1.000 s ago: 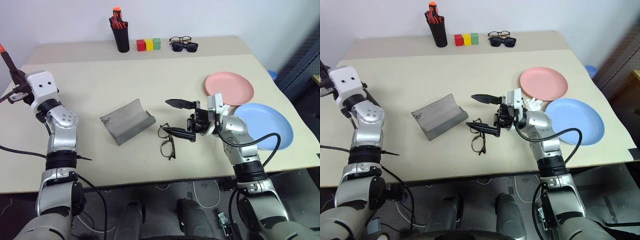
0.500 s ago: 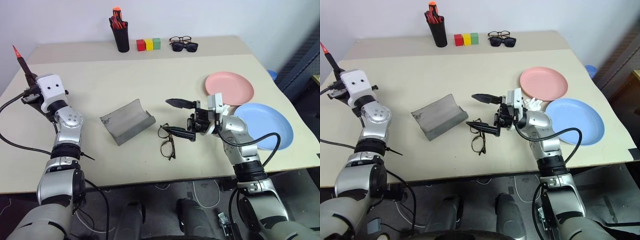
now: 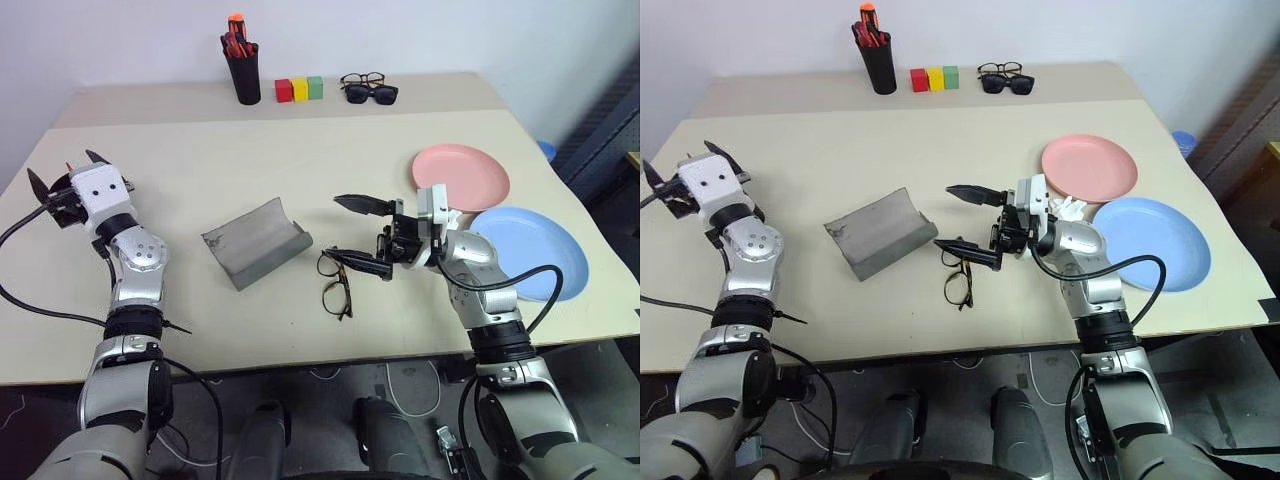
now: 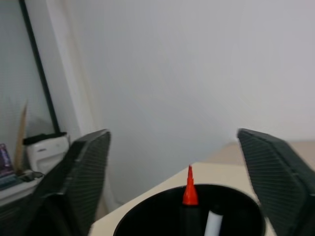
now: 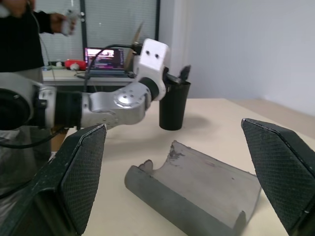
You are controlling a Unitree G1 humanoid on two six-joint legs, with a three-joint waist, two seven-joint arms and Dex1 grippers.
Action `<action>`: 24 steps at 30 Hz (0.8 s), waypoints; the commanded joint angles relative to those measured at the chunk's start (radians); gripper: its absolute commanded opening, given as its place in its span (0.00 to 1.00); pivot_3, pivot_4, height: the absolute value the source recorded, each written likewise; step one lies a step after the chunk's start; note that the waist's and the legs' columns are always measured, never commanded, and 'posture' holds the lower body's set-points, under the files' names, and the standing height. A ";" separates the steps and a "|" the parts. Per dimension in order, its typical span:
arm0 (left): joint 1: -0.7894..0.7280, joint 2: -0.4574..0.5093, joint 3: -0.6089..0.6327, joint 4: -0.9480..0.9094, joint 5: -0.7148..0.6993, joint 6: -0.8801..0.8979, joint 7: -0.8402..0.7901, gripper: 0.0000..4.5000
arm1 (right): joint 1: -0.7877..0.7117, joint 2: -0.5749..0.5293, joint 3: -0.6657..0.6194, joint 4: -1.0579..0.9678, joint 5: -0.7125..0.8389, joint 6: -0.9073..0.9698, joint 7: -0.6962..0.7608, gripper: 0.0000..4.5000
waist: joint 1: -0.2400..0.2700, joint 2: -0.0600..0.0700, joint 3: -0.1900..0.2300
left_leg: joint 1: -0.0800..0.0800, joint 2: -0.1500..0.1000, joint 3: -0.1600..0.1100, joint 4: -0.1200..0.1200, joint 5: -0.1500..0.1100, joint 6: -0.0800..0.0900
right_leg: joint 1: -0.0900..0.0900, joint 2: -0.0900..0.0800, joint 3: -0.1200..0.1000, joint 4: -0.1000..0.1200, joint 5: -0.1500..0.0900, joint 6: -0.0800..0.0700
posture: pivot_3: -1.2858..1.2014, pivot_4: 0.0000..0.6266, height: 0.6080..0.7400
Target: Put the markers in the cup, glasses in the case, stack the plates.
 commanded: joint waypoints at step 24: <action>0.124 0.390 -0.250 -1.028 -0.874 1.559 -1.098 0.91 | 0.348 -0.225 -0.153 -0.458 0.073 0.272 -0.254 1.00 | -0.030 -0.001 0.001 | 0.002 0.001 0.000 0.000 0.000 0.001 | 0.002 0.001 0.001 -0.001 -0.004 -0.002 | 0.52 0.24 1.00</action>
